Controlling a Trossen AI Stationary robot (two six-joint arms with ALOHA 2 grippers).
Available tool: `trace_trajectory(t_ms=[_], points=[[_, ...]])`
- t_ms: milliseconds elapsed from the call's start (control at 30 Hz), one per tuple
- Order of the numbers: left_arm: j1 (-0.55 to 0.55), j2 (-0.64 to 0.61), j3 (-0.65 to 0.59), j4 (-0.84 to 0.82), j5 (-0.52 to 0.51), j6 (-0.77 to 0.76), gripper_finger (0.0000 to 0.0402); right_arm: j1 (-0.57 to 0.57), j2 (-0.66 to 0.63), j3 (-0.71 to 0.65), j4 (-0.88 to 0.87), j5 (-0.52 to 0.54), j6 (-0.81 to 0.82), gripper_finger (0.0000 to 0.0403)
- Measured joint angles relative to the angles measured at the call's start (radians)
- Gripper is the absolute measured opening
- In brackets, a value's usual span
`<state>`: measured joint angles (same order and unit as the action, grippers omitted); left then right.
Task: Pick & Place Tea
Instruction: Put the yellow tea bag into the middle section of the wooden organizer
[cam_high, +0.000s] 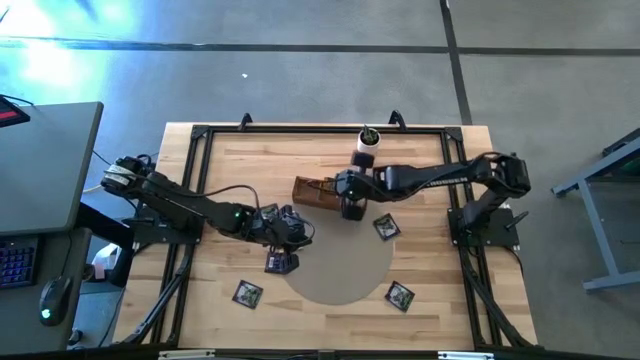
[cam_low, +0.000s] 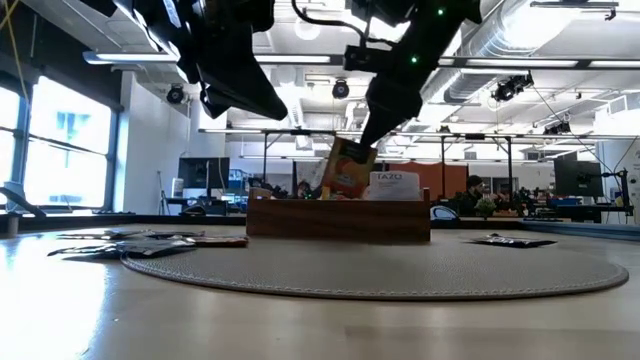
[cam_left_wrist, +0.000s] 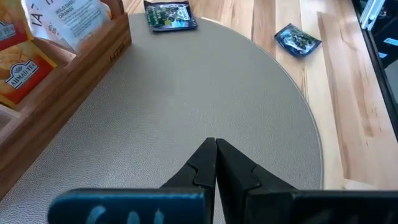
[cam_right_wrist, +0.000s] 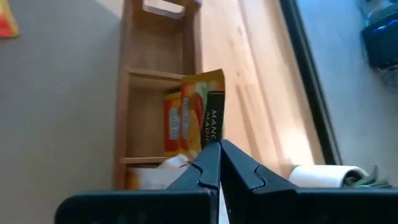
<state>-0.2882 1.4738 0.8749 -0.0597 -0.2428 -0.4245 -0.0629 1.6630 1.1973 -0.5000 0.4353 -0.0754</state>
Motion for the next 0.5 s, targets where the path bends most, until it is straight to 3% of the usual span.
trace_trajectory(t_ms=[233,500], points=[[0.000,0.001,0.000,-0.024,0.000,0.000,0.0007,-0.023,0.000,0.000,0.045,-0.074,-0.102,0.0003],[0.000,0.001,0.000,-0.027,0.002,0.000,0.0007,-0.029,0.000,0.000,0.078,-0.069,-0.116,0.0030]])
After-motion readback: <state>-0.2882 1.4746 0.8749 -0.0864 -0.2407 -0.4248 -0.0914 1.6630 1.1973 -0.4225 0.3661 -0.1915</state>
